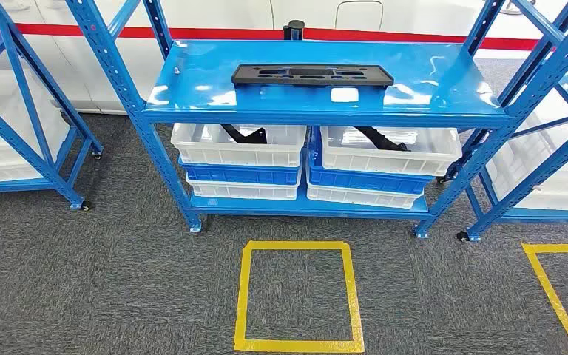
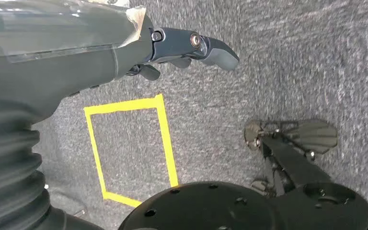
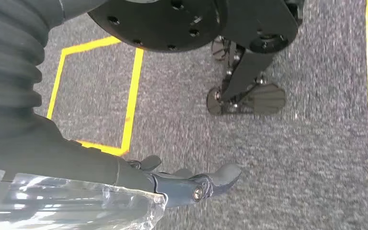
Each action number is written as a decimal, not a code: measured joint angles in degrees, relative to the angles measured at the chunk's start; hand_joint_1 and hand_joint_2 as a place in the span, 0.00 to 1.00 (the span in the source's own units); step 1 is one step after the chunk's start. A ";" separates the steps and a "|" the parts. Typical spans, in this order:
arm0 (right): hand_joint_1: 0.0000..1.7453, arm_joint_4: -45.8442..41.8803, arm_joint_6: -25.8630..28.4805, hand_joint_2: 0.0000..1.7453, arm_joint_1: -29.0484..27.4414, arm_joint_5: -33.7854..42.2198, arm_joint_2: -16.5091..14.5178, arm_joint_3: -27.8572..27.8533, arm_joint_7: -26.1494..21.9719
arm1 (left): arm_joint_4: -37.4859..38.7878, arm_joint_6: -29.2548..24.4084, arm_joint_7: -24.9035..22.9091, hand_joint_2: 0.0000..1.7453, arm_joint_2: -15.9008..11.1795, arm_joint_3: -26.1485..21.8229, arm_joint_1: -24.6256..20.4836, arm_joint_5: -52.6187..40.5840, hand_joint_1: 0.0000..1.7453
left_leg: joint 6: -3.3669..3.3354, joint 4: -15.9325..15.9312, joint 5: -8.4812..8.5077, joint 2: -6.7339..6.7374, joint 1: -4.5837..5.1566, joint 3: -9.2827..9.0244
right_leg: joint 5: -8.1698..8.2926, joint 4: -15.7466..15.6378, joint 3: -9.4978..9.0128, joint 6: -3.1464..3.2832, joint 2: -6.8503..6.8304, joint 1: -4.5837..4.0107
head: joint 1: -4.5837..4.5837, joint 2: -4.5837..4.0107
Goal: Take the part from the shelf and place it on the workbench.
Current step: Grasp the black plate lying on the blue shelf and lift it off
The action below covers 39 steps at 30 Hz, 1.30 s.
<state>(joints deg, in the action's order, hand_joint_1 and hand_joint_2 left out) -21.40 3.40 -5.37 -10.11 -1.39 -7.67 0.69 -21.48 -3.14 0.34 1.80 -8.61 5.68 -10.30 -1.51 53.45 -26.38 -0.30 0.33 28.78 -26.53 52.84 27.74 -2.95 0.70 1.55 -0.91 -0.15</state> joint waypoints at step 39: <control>0.00 6.04 19.05 1.00 16.48 -35.80 -2.02 -36.80 -6.55 | 8.29 -9.96 8.09 1.00 7.91 -38.04 -11.31 -38.66 0.00 | -0.08 0.03 0.11 0.00 0.05 -0.02 | 0.06 0.01 -0.37 -0.04 0.00 0.07 | -0.01 0.00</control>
<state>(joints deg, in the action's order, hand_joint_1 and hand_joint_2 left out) -15.35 22.45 11.12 -45.92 -3.40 -44.47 -5.86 -13.19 -13.11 8.43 9.72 -46.65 -5.63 -48.96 -1.58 53.48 -26.27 -0.29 0.38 28.76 -26.46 52.85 27.37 -2.99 0.69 1.62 -0.91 -0.15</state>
